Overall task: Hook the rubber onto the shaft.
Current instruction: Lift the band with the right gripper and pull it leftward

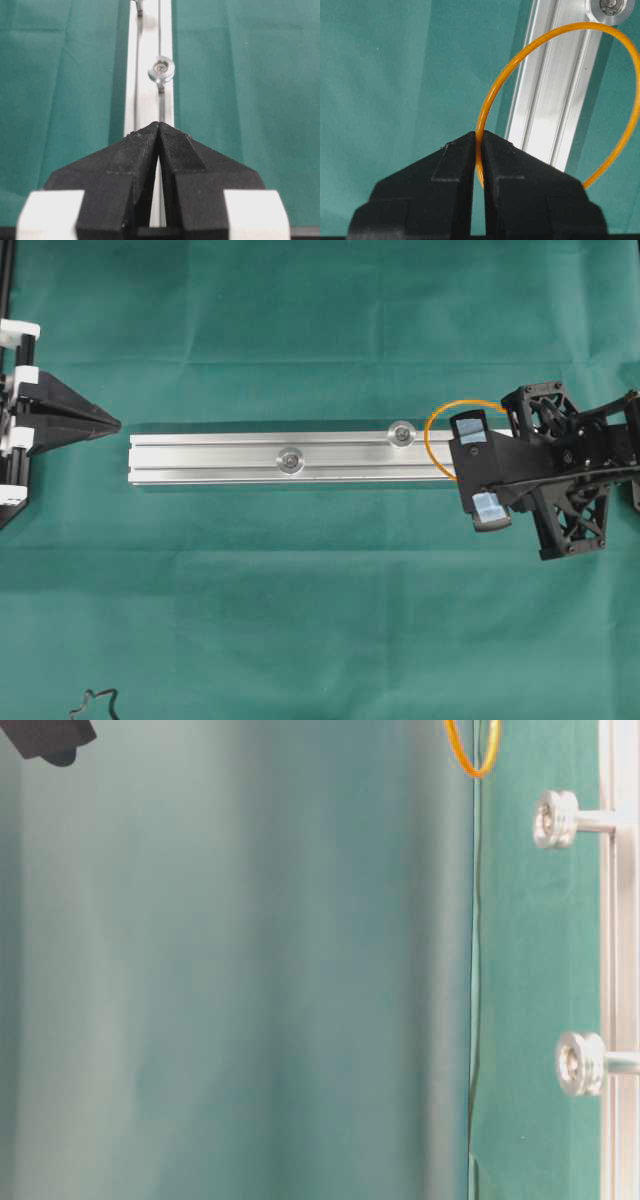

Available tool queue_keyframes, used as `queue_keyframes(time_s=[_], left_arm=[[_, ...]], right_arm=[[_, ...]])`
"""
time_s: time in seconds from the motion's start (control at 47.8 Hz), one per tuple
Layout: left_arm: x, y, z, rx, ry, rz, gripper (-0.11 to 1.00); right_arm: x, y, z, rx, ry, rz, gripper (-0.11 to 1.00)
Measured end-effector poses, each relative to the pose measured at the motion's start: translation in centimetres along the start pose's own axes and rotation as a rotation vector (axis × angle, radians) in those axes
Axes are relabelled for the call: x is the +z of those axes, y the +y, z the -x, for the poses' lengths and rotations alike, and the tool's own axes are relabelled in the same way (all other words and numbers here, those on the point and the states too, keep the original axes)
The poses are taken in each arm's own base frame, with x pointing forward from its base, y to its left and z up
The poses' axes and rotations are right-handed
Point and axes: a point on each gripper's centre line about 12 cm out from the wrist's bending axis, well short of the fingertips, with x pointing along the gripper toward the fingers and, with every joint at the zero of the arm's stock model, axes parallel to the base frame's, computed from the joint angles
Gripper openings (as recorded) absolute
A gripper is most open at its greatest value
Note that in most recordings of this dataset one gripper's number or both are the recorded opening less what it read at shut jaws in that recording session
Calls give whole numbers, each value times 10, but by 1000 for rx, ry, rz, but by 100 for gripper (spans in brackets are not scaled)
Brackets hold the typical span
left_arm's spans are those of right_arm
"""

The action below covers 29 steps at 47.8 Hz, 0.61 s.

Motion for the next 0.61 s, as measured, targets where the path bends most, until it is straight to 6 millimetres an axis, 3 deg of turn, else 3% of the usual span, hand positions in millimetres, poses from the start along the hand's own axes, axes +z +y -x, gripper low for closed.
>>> queue_keyframes(time_s=[0.356, 0.607], left_arm=[[1, 0, 0, 0, -2, 0, 0], [0, 0, 0, 0, -2, 0, 0]], right_arm=[[0, 0, 0, -1, 0, 1, 6], [16, 0, -3, -16, -5, 9, 6]])
